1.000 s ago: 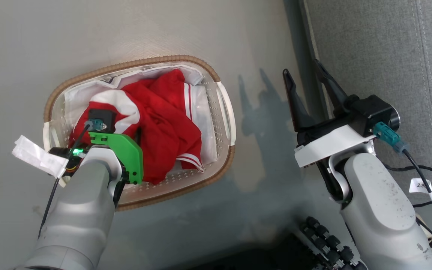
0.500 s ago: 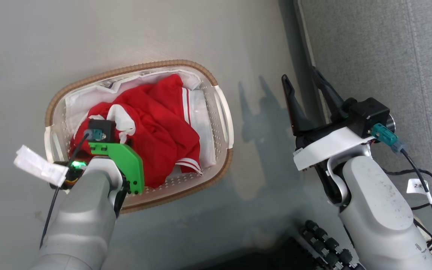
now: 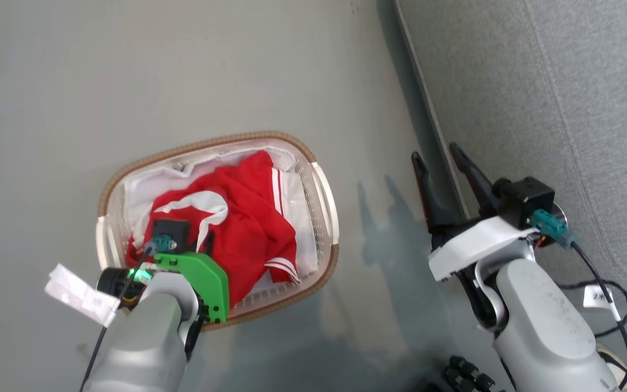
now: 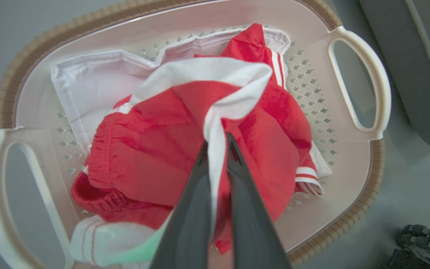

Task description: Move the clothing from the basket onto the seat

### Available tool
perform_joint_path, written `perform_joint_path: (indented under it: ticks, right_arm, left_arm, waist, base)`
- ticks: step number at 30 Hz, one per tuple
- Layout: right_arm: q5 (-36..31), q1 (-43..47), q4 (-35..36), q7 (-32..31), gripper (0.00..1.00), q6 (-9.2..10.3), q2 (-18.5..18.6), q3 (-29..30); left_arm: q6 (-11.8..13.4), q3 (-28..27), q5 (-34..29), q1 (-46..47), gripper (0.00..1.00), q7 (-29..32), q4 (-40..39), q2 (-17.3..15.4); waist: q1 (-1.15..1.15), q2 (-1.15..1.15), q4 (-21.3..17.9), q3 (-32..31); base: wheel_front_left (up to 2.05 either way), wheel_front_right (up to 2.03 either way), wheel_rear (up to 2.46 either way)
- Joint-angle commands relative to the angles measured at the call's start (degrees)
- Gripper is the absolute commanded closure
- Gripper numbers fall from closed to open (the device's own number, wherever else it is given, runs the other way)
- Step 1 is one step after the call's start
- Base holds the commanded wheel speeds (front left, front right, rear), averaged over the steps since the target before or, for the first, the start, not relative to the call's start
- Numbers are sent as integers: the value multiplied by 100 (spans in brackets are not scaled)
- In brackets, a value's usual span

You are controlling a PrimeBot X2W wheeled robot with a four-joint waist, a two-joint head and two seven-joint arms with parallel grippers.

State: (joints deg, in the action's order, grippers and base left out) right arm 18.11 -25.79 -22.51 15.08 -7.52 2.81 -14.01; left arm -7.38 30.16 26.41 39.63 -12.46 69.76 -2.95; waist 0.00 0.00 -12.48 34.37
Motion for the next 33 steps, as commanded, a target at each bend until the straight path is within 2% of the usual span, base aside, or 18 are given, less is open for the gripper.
perform_joint_path:
  ticks: [1, 10, 20, 33]
  right_arm:
    - [-47, 162, -56, 13, 0, 6, 24, 29]
    - [-65, 714, -266, 13, 0, 6, 26, 241]
    - [-176, 1246, -353, 13, 0, 6, 26, 301]
    - [-322, 1826, -376, 13, 0, 6, 24, 125]
  left_arm:
    - [-18, 34, 108, -160, 100, -82, -63, -18]
    - [-19, 186, 460, -715, 100, -279, -658, -16]
    - [102, -305, -103, -1388, 100, -269, -2346, -189]
    - [25, -630, -627, -1940, 100, -271, -4133, -86]
  waist:
    - [0, 0, 201, -581]
    - [0, 0, 540, -1528]
    - [0, 0, 771, -2379]
    - [0, 0, 781, -3222]
  base:
    - [0, 0, 0]
    - [0, 0, 0]
    - [0, 0, 0]
    - [0, 0, 0]
